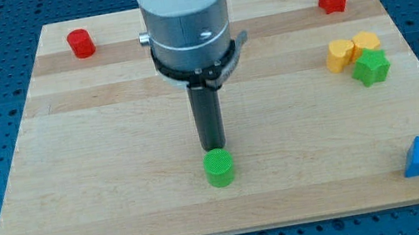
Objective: Move the green circle to the bottom center
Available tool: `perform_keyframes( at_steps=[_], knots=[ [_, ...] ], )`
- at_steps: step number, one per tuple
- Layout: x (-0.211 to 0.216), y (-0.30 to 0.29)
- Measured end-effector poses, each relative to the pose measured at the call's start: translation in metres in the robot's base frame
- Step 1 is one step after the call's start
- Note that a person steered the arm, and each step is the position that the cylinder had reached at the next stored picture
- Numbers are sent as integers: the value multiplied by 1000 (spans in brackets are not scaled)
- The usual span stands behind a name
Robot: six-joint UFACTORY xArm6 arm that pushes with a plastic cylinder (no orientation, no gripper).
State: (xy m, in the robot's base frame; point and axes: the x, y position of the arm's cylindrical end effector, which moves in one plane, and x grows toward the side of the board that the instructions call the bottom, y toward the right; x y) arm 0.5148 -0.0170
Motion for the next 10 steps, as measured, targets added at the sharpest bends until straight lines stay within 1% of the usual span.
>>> perform_keyframes(
  at_steps=[2,5,9,10],
  knots=[
    [5,0],
    [30,0],
    [31,0],
    [0,5]
  ],
)
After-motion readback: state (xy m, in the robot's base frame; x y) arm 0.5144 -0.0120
